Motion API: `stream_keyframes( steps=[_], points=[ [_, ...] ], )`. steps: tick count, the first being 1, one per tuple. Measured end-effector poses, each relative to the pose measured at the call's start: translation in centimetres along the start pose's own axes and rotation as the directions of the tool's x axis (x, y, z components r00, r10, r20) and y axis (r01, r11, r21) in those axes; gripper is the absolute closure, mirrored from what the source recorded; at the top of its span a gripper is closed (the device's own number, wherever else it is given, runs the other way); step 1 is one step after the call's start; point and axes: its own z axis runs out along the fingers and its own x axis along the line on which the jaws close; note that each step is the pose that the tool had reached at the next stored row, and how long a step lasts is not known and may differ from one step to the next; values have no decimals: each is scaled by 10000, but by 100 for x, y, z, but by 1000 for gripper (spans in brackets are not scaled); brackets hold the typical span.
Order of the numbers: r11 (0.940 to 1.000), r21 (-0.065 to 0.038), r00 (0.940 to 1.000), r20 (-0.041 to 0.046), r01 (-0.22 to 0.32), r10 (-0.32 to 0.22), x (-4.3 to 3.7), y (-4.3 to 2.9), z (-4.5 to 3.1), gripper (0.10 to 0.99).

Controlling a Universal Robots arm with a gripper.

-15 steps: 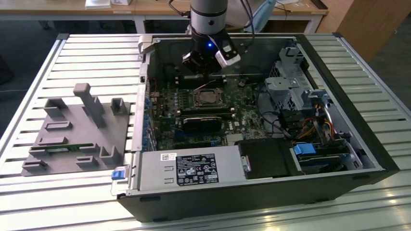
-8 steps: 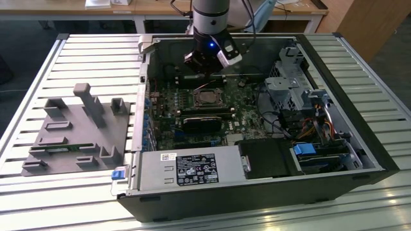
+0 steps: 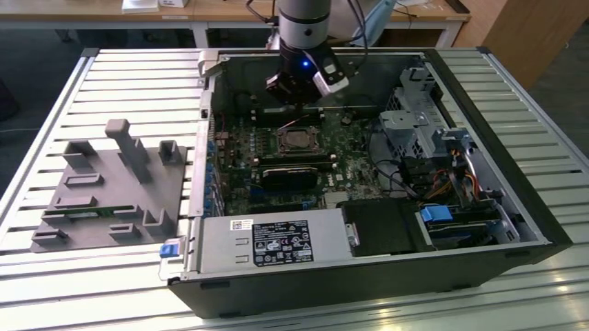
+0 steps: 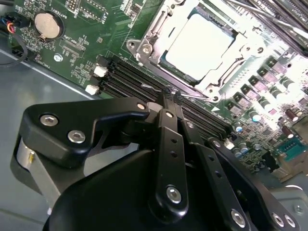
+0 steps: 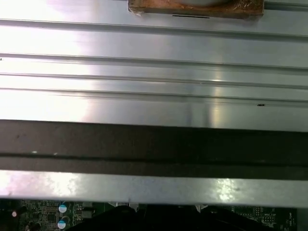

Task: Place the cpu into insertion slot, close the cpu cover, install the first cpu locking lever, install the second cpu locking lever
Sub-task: 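Install the first cpu locking lever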

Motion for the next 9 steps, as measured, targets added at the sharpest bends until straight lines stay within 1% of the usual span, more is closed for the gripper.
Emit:
stream_keyframes(
  steps=[9],
  points=[
    [10000,3,10000,0,0,0,-54,18,31,980]
  ],
)
